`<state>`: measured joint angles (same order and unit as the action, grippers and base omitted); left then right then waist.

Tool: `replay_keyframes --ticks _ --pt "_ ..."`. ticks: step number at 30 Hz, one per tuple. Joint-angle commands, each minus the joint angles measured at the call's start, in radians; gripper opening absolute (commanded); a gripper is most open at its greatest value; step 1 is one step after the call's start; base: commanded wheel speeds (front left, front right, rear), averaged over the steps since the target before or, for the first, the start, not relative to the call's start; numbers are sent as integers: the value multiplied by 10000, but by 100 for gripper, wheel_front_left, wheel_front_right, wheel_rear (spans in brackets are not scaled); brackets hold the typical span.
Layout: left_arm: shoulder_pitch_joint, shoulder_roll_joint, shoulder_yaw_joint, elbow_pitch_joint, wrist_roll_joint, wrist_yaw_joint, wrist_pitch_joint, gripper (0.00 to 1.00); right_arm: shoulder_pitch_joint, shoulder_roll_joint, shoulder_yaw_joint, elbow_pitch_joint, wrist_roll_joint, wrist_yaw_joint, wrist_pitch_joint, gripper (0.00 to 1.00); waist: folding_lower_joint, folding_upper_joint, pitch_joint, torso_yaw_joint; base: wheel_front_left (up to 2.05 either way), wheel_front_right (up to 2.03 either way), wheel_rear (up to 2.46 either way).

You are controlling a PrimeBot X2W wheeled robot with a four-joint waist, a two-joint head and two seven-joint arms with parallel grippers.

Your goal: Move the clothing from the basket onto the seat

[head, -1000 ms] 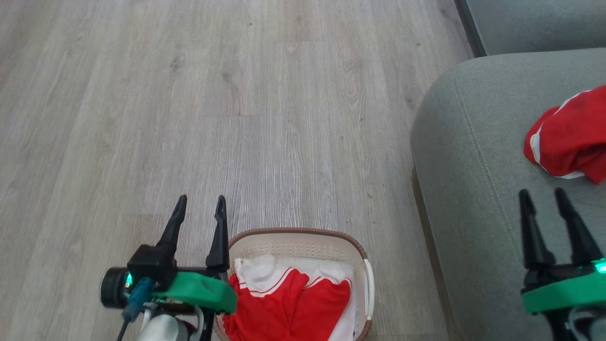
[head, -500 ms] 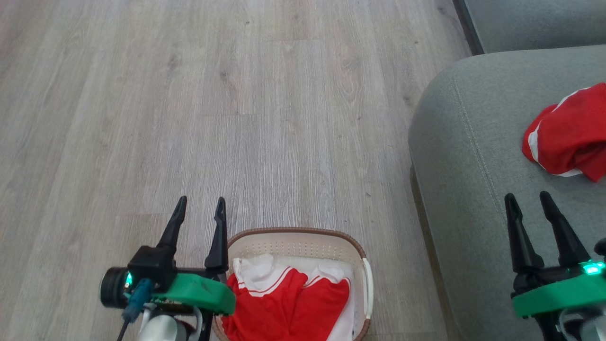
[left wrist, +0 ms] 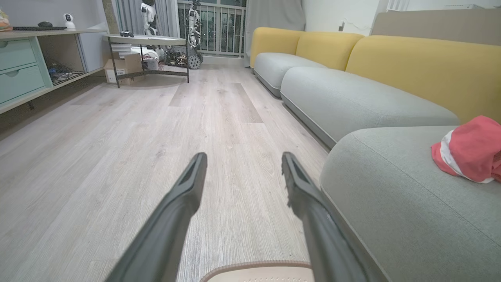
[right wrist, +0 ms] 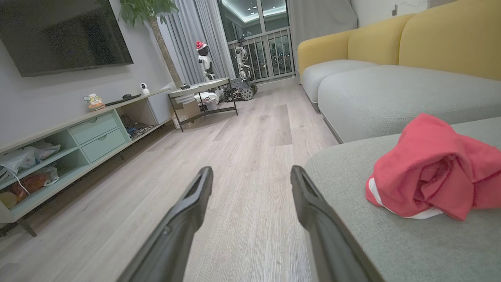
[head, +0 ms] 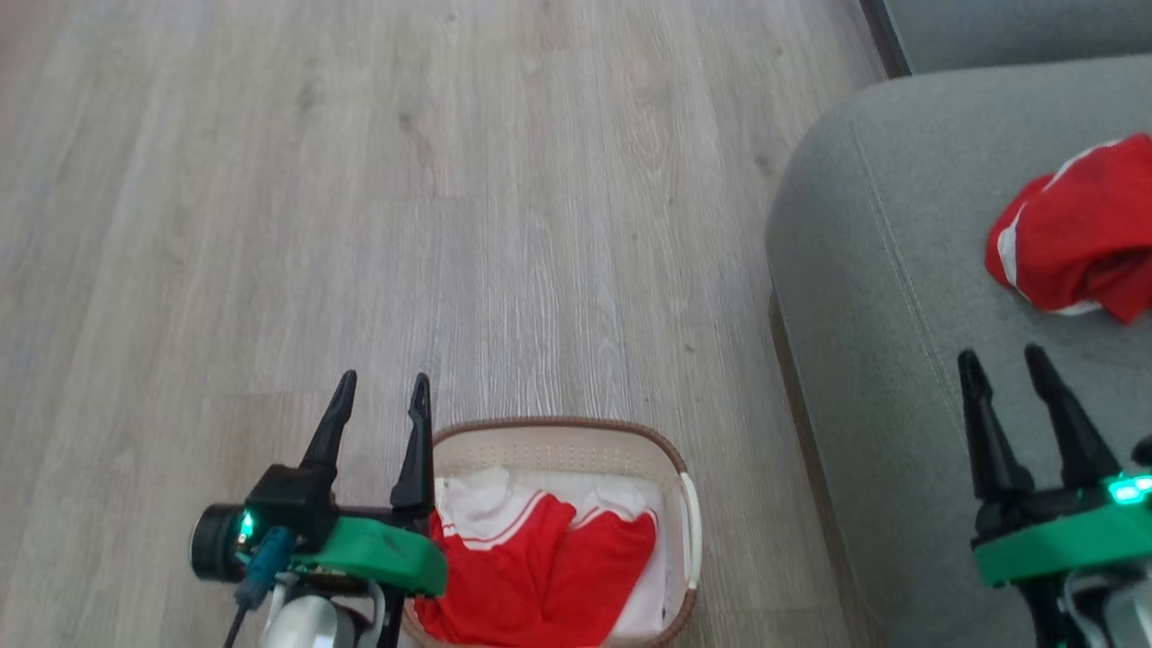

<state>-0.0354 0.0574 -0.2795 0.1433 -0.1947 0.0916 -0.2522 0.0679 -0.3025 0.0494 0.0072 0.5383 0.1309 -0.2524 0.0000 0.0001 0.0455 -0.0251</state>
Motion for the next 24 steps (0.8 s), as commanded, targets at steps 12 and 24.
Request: replay_keyframes --ticks 12,24 --pt "-1701 -70 -855 687 -161 560 -95 100 -1466 -900 336 -607 650 -2 -93 100 0 -1 1835 -625 0 0 0" --pt "-3582 -71 -1939 3899 -1119 823 -95 100 -2416 -1462 309 -855 1192 -2 -93 100 0 -1 3400 -1055 0 0 0"
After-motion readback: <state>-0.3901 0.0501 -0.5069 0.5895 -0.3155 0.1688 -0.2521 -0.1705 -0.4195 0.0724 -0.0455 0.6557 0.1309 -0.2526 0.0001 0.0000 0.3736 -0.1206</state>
